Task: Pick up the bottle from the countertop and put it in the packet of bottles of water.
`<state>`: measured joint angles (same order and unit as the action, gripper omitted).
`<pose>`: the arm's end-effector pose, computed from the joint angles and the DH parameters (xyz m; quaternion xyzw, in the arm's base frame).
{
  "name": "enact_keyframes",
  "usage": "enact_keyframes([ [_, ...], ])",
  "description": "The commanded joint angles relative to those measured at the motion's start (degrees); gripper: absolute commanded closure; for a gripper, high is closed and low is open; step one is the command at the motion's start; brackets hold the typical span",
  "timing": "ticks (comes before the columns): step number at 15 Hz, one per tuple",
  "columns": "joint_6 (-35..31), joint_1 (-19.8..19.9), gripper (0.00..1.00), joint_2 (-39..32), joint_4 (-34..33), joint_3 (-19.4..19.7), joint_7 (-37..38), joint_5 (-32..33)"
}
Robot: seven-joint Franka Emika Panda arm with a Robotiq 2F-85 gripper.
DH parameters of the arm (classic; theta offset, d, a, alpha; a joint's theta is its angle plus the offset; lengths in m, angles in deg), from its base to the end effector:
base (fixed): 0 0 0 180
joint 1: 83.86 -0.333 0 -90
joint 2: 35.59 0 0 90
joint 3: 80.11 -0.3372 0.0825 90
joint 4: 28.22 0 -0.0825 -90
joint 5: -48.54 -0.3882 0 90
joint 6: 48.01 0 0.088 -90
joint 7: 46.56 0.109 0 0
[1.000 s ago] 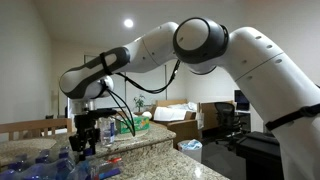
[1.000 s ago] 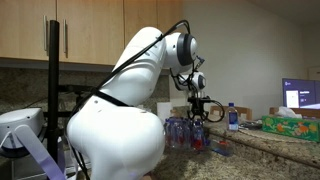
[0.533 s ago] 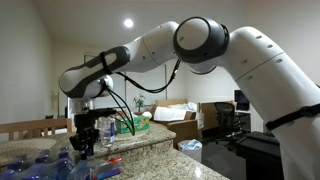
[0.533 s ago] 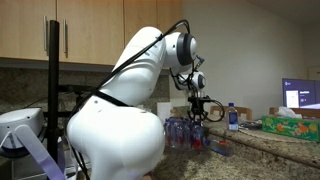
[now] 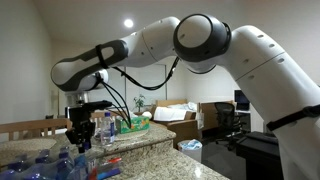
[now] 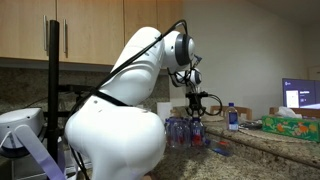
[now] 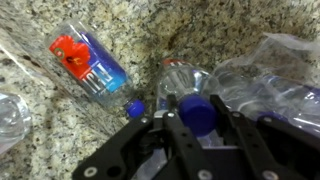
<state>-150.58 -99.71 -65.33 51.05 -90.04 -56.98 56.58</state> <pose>0.6523 0.2753 0.4222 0.9458 0.3195 -0.0485 0.0310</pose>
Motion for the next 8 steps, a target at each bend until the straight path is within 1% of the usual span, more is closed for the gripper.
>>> enact_keyframes([
  [1,8.2,-2.86,0.89,1.04,-6.56,0.93,2.73,4.89],
  [4,13.39,-4.94,0.89,-0.7,-14.28,2.15,5.3,9.07],
  [8,21.7,-5.86,0.89,-4.71,-24.99,3.35,5.19,10.48],
])
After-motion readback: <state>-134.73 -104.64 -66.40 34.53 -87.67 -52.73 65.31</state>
